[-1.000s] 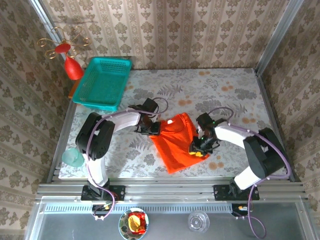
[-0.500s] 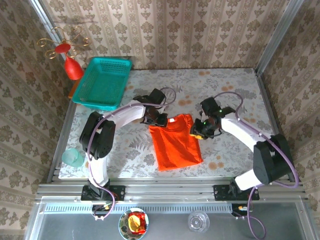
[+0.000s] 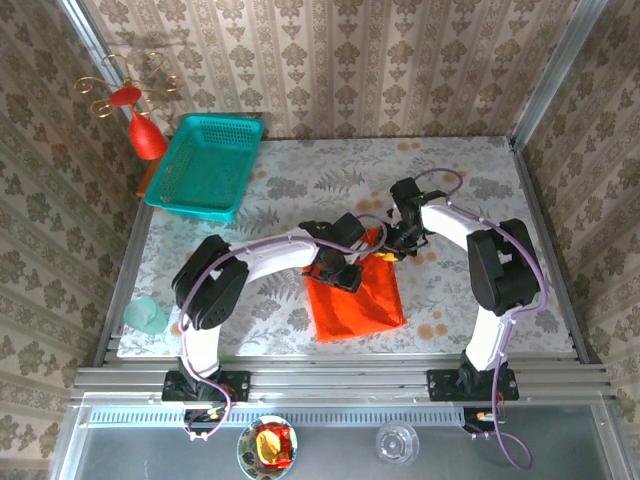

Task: Fold the inside-out t-shirt

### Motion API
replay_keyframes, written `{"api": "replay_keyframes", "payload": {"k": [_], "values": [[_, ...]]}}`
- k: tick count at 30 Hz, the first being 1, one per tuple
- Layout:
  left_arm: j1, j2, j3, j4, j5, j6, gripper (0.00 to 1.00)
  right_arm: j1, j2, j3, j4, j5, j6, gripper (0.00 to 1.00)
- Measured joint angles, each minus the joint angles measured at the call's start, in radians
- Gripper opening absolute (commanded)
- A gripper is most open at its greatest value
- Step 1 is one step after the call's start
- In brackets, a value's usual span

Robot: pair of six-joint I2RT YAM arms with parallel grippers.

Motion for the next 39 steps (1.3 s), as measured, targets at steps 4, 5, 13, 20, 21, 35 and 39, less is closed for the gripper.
{"api": "replay_keyframes", "payload": {"k": [4,5,13,20,21,35,39], "values": [[0.003,-0.002,-0.07,-0.014,-0.028,-0.001,0.13,-0.004,0.0,0.034,-0.032,0.058,-0.02,0.26],[0.003,-0.006,-0.07,-0.019,-0.042,0.0,0.13,-0.006,-0.001,0.038,-0.037,0.07,-0.025,0.26],[0.01,-0.053,-0.109,-0.07,-0.138,0.003,0.14,-0.006,0.006,0.056,-0.061,0.1,-0.06,0.34],[0.023,-0.084,-0.121,-0.076,-0.145,0.002,0.19,-0.006,0.08,0.127,-0.056,0.079,-0.093,0.43],[0.023,-0.087,-0.121,-0.072,-0.142,0.002,0.19,-0.006,0.09,0.132,-0.052,0.067,-0.093,0.44],[0.024,-0.077,-0.123,-0.001,-0.08,-0.021,0.18,-0.006,0.167,0.13,0.005,-0.029,-0.087,0.39],[0.024,-0.077,-0.13,0.009,-0.077,-0.021,0.18,-0.006,0.166,0.114,0.027,-0.04,-0.082,0.36]]}}
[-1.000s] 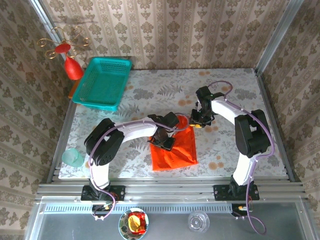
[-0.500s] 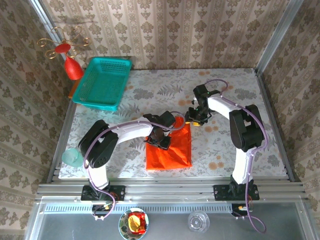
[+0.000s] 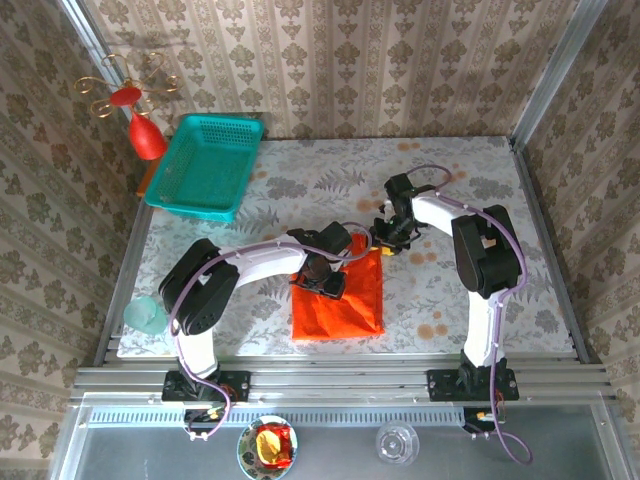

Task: Fold the inside-out t-shirt

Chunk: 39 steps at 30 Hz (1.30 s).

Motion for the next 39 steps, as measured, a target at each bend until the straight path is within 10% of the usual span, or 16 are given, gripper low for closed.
{"api": "replay_keyframes", "payload": {"k": [39], "values": [[-0.001,0.0,-0.01,0.018,0.01,-0.008,0.18,-0.037,-0.042,-0.103,0.146,-0.07,0.067,0.22]]}}
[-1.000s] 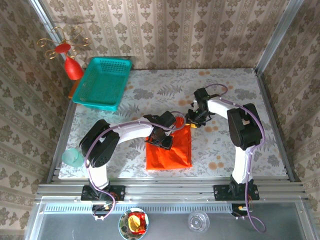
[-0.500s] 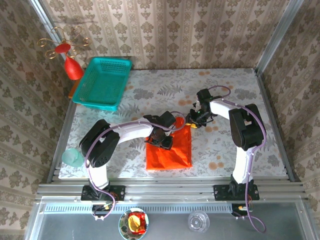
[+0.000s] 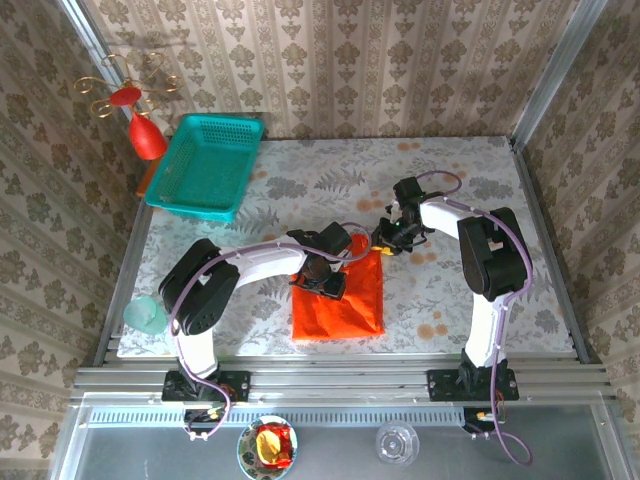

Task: Fold the inside-out t-shirt

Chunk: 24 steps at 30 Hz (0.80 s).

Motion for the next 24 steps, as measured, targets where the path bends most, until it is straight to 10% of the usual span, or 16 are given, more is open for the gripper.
{"api": "replay_keyframes", "payload": {"k": [12,24], "values": [[0.041,-0.087,0.004,-0.021,-0.012,-0.005,0.26,0.0,-0.007,-0.008,0.002,0.034,-0.046,0.05],[0.37,-0.172,0.05,-0.018,-0.018,0.067,0.32,-0.031,-0.007,0.073,-0.178,0.19,-0.202,0.01]]}}
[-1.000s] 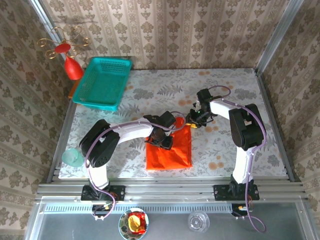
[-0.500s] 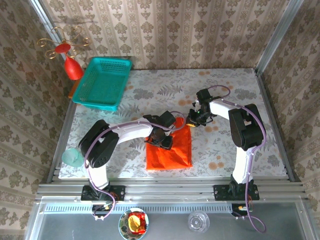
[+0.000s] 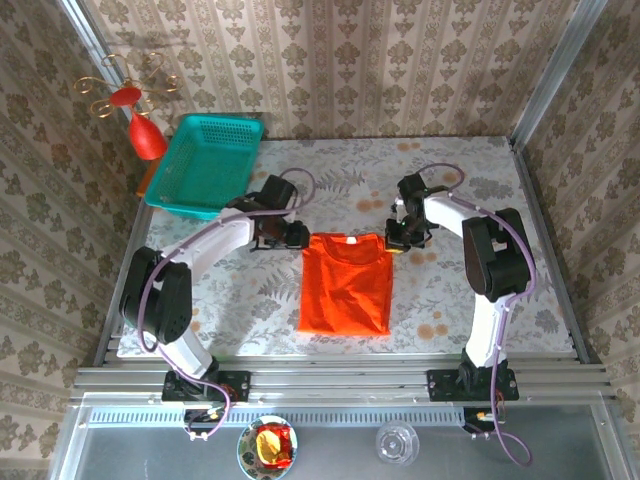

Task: Fold the inside-out t-shirt

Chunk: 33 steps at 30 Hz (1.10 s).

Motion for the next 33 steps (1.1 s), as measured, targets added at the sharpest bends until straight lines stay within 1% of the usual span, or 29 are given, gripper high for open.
{"api": "replay_keyframes", "payload": {"k": [3,7,11,16,25,26,29,33], "values": [[0.043,0.038,0.004,0.006,0.018,0.011,0.33,-0.005,0.029,0.071,-0.049,0.059,-0.04,0.01],[0.048,0.125,0.031,0.03,0.053,0.015,0.34,-0.009,0.068,0.142,-0.083,0.1,-0.074,0.01],[0.047,0.192,0.049,0.083,0.1,0.009,0.35,-0.01,0.074,0.158,-0.108,0.113,-0.087,0.01],[0.047,0.248,0.09,0.127,0.133,-0.014,0.32,-0.01,0.074,0.163,-0.125,0.117,-0.087,0.01],[0.034,0.294,0.114,0.161,0.178,-0.042,0.31,-0.011,0.074,0.163,-0.134,0.119,-0.087,0.01],[0.033,0.299,0.117,0.162,0.181,-0.043,0.31,-0.011,0.074,0.163,-0.135,0.119,-0.087,0.01],[0.029,0.314,0.122,0.173,0.193,-0.054,0.2,-0.011,0.074,0.163,-0.14,0.119,-0.087,0.01],[0.027,0.318,0.122,0.191,0.217,-0.066,0.19,-0.011,0.074,0.163,-0.153,0.119,-0.087,0.01]]}}
